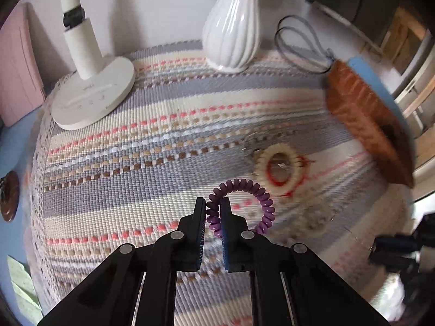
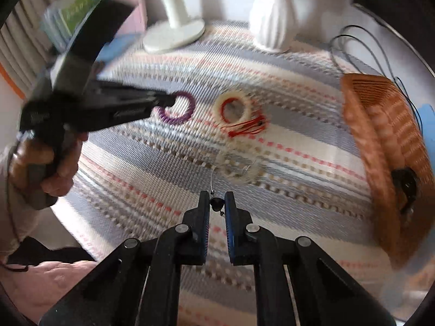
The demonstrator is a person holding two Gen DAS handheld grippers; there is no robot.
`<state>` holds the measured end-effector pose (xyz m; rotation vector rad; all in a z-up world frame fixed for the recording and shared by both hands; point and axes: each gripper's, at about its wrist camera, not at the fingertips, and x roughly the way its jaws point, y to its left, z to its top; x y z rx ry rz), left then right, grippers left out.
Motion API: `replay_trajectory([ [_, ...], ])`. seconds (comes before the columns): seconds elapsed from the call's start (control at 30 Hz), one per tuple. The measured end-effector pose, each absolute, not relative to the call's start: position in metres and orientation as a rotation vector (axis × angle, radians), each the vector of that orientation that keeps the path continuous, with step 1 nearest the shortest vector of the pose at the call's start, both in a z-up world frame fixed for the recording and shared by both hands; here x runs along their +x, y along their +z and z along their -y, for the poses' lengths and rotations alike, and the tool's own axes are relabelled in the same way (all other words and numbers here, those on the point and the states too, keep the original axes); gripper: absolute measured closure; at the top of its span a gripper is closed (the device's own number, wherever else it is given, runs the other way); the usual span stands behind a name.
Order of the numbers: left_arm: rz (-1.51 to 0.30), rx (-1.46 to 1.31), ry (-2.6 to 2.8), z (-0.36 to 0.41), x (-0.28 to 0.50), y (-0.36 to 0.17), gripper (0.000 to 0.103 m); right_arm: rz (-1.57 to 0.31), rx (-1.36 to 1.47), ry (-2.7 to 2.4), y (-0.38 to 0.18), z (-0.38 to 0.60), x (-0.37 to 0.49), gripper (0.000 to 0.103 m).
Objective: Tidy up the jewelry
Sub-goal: 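Carry the hair tie and earring into the wicker basket and open both tools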
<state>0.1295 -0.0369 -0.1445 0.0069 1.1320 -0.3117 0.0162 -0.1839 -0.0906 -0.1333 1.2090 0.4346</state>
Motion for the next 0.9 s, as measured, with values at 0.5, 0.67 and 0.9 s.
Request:
replay_trajectory([
  [0.5, -0.995, -0.035, -0.490, 0.124, 0.147, -0.059, 0.093, -1.041, 0.280, 0.401, 0.016, 0.324, 0.039, 0.090],
  [0.67, -0.968, 0.020, -0.567, 0.190, 0.170, -0.049, 0.093, -0.996, 0.285, 0.275, 0.024, 0.380, 0.052, 0.090],
  [0.9, -1.021, 0.080, -0.660, 0.287, 0.201, -0.065, 0.093, -0.997, 0.239, 0.119, -0.002, 0.448, 0.086, 0.090],
])
